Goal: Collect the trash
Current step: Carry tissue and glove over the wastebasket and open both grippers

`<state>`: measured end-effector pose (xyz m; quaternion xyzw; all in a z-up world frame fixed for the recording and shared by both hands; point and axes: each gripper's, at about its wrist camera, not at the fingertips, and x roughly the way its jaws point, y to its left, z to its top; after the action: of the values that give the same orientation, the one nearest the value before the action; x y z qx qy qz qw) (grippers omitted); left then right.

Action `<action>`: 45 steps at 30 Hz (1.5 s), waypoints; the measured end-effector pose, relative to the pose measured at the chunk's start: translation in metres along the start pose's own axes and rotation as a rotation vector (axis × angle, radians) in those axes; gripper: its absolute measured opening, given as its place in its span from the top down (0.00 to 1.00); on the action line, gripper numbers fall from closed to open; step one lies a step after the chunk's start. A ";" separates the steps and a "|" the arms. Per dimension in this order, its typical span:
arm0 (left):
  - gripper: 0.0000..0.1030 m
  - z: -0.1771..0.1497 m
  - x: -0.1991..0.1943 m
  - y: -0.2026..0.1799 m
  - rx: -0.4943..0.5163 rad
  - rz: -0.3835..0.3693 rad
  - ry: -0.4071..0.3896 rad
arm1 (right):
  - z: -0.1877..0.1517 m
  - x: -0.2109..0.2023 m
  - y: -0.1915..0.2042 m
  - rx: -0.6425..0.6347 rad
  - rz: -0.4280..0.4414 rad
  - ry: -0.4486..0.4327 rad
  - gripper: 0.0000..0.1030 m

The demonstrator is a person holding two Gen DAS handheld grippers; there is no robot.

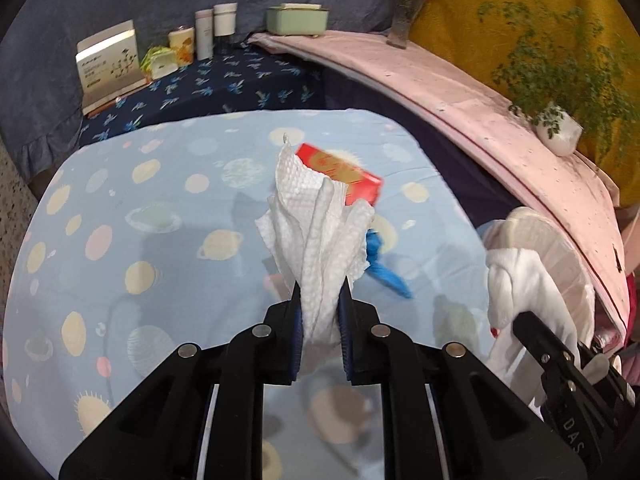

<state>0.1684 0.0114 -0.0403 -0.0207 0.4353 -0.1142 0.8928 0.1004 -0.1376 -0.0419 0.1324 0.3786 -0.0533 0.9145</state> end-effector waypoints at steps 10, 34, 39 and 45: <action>0.86 -0.004 -0.024 -0.088 0.131 -0.087 -0.029 | 0.012 -0.041 -0.068 0.090 -0.052 -0.085 0.87; 0.85 -0.021 -0.002 -0.234 0.334 -0.229 0.025 | 0.015 -0.075 -0.217 0.264 -0.205 -0.149 0.87; 0.82 -0.019 0.011 -0.247 0.355 -0.251 0.044 | 0.017 -0.067 -0.228 0.269 -0.215 -0.142 0.87; 0.49 -0.012 0.016 -0.241 0.327 -0.197 0.001 | 0.020 -0.055 -0.230 0.264 -0.215 -0.128 0.87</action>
<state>0.1234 -0.2264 -0.0274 0.0820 0.4073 -0.2703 0.8685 0.0298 -0.3636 -0.0363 0.2064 0.3215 -0.2083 0.9004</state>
